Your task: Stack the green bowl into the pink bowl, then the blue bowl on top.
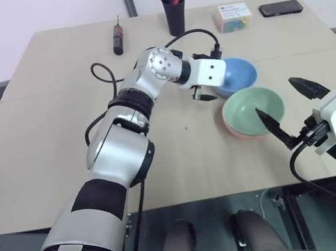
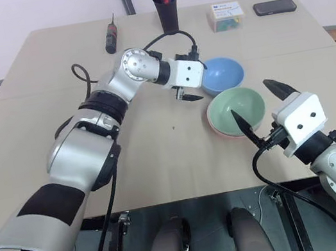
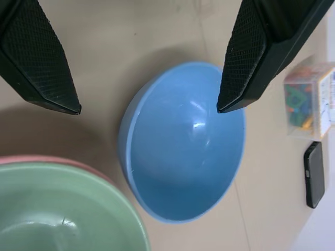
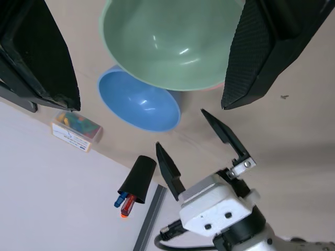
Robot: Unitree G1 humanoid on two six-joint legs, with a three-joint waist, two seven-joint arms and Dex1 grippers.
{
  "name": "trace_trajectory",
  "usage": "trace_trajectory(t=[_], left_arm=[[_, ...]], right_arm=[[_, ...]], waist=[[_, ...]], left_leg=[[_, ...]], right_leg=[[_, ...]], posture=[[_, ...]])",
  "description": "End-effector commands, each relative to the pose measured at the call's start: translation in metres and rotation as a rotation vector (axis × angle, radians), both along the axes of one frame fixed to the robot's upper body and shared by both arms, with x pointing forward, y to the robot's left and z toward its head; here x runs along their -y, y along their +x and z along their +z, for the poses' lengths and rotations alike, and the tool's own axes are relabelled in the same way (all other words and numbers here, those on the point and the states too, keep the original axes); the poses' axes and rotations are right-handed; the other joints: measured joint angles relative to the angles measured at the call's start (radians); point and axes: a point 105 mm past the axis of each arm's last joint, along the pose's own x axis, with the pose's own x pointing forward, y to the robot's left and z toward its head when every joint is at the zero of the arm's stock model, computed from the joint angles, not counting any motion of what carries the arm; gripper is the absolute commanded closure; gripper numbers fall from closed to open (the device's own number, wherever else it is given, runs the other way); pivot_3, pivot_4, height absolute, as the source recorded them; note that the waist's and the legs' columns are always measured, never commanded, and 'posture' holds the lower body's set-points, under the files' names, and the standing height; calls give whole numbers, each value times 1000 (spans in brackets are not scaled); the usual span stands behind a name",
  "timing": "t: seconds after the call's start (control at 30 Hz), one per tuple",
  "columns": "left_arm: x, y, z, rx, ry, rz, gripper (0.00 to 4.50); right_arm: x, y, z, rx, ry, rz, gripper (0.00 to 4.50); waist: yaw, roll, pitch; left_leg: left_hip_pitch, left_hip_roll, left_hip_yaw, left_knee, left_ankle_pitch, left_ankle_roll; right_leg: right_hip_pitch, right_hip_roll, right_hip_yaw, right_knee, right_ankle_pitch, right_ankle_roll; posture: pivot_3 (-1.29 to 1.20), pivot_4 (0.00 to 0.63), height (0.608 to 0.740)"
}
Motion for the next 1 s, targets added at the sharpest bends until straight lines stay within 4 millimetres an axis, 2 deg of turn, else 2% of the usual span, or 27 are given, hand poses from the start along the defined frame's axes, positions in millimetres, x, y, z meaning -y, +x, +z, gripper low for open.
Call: trace_trajectory(t=[0.03,0.2,0.3,0.33,0.43,0.53,0.6,0.8,1.0], left_arm=[[17,-3,-1,100,74,-60,31],[28,-4,-18,171,165,-85,31],[33,-4,-26,223,206,-110,677],[35,-4,-26,230,208,-114,1216],[38,-5,-28,250,218,-122,2319],[41,-4,-28,264,219,-123,3685],[42,-4,-28,271,213,-124,4385],[31,-6,-22,222,196,-133,4385],[17,-16,27,165,66,-200,4385]], right_arm=[[5,-11,7,35,-39,-12,0],[13,-18,6,26,-38,-28,0],[13,-21,5,23,-42,-28,0],[13,-22,5,22,-39,-28,0],[13,-24,6,22,-36,-25,0],[14,-26,7,21,-31,-29,0],[16,-27,6,12,-28,-39,0],[14,-28,2,-4,-14,-48,0],[26,-32,-2,-16,-40,-110,0]], waist=[[2,0,0],[2,0,0],[-1,0,0],[-2,0,0],[-3,0,0],[-3,-1,0],[-1,-1,0],[-1,-1,0],[-4,-1,0]], left_leg=[[0,0,0,0,0,0],[0,0,0,0,0,0],[0,0,1,0,0,0],[0,0,1,0,0,0],[0,0,1,0,0,0],[0,0,1,0,0,0],[0,0,1,0,0,0],[0,0,1,0,0,0],[0,0,1,0,0,0]], right_leg=[[0,0,0,0,0,0],[0,0,0,0,0,0],[0,0,1,0,0,0],[0,0,1,0,0,0],[0,0,1,0,0,0],[0,0,1,0,0,0],[0,0,1,0,0,0],[0,0,1,0,0,0],[0,0,1,0,0,0]], posture=[[0,150,740],[0,150,740],[0,150,740],[0,150,740],[0,150,740],[0,150,740],[0,150,740],[0,150,740],[0,150,740]])
